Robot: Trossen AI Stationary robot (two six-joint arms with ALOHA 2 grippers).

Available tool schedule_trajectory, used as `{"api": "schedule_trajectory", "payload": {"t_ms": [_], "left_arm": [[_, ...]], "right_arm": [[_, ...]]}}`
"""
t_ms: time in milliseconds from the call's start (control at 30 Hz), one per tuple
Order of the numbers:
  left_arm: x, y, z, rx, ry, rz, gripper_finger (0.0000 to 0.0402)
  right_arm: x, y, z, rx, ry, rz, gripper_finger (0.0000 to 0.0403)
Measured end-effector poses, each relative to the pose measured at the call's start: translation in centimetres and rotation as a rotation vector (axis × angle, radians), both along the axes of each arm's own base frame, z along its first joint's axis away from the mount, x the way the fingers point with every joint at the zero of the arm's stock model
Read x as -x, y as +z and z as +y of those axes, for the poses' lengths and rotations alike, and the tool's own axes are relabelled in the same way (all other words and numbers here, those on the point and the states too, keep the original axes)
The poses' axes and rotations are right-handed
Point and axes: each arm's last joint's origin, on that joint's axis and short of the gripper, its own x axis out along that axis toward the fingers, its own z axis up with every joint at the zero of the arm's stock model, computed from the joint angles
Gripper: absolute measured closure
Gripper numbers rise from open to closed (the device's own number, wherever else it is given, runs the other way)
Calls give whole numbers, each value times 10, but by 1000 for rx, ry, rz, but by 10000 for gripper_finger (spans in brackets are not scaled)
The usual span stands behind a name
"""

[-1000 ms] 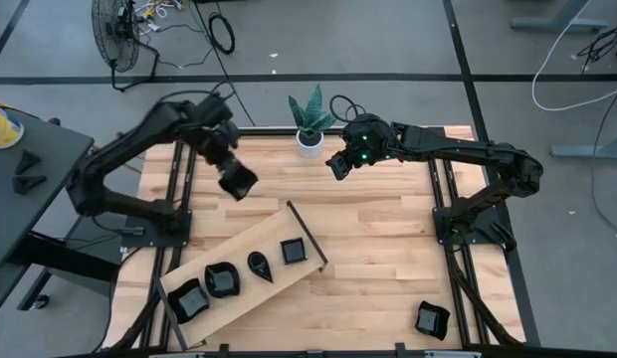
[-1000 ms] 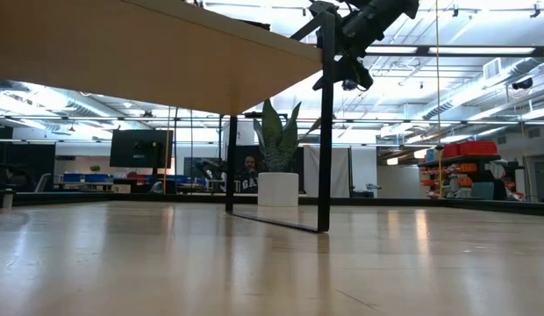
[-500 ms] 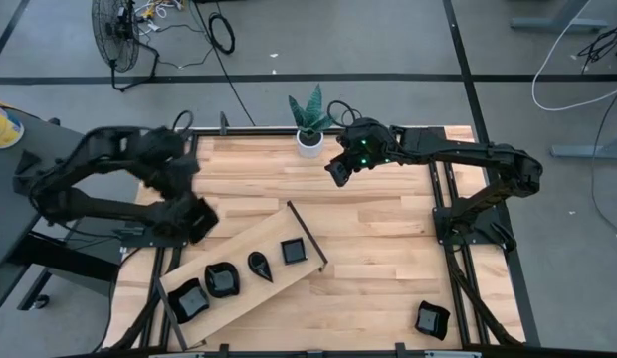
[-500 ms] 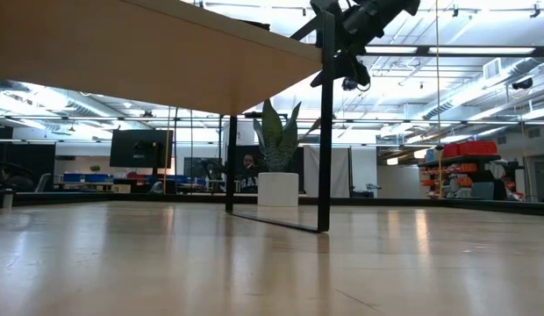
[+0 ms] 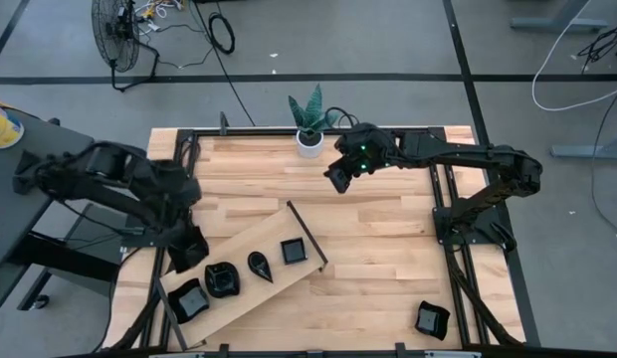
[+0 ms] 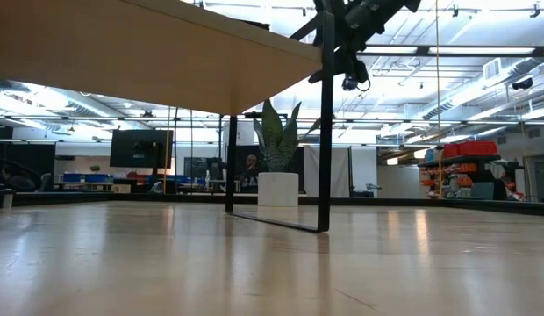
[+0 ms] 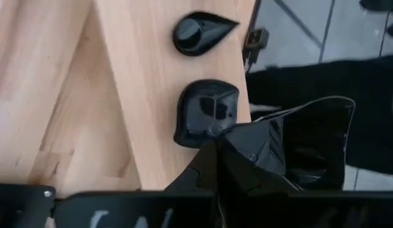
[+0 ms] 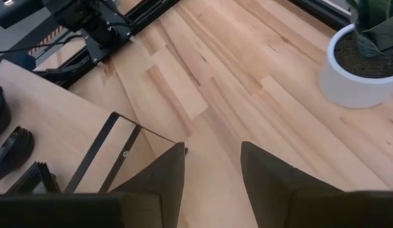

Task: Pick & Place Mini shaped plates
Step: Stack the black distorted square plate on top of the black distorted square plate on the shelf

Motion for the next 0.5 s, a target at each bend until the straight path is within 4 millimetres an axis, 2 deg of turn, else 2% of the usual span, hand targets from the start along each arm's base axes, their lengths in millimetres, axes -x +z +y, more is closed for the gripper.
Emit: {"api": "schedule_trajectory", "payload": {"t_ms": [167, 300, 500], "left_arm": [[-12, -4, -19, -3, -106, 25, 400], [-14, -7, -36, 10, -179, 69, 400], [-14, -13, -59, 28, -172, 172, 400]], "right_arm": [[-1, 0, 3, 0, 11, 0, 246], [-1, 0, 5, -19, -2, -3, 246], [-1, 0, 4, -27, -13, -3, 246]]}}
